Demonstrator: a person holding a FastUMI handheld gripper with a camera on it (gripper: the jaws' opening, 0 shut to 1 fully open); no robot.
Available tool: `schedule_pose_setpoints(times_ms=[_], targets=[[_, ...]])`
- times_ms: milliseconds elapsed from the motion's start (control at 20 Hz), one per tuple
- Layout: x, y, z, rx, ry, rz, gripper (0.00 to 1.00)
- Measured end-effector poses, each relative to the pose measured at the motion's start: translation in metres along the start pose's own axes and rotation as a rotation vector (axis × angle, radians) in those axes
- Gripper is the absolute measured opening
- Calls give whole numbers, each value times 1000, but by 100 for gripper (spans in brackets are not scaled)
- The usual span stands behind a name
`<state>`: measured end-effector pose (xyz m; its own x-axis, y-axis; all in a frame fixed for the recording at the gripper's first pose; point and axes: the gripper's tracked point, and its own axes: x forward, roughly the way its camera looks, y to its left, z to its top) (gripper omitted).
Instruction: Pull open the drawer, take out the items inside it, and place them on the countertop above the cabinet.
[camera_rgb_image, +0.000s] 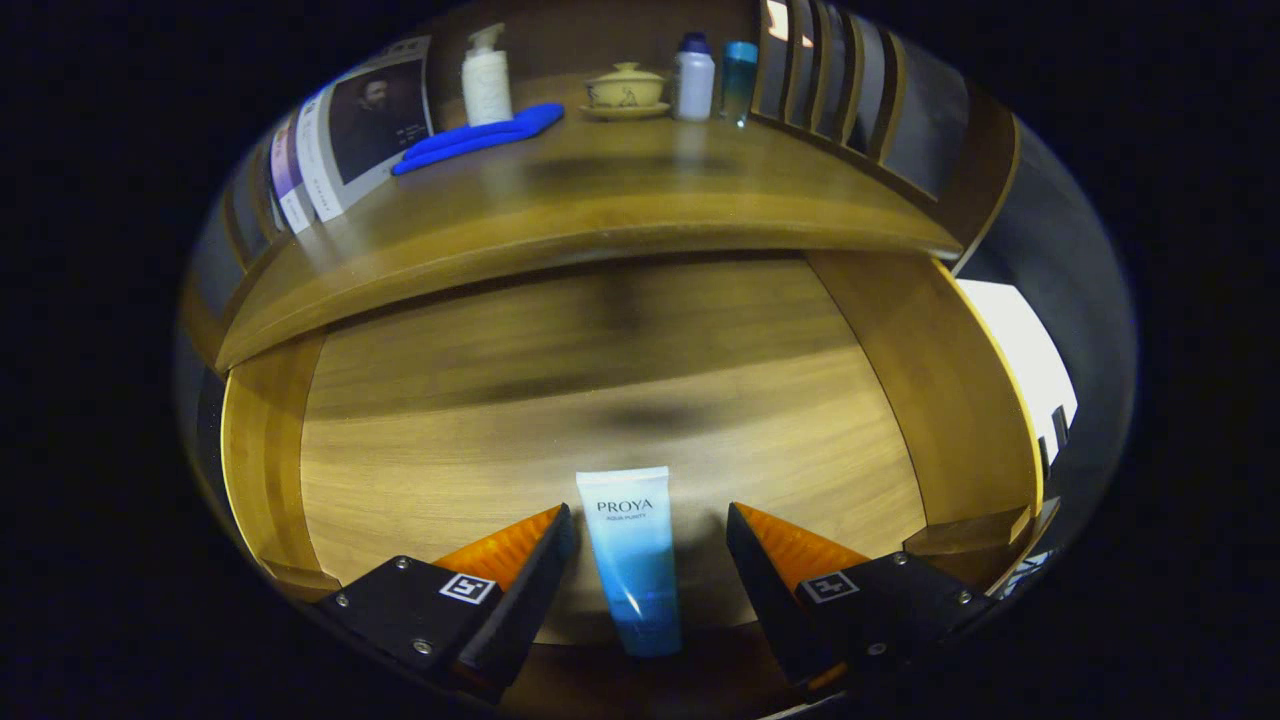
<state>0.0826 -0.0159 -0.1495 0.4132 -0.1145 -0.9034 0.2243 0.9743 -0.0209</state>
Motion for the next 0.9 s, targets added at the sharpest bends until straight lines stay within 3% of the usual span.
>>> schedule_pose_setpoints(times_ms=[250,550,750,900], targets=[[6,-2,-18,14,130,-11,94],[0,1,-29,51,135,0,92],[-4,5,-23,22,94,5,55],[-3,10,-15,71,19,52,51]])
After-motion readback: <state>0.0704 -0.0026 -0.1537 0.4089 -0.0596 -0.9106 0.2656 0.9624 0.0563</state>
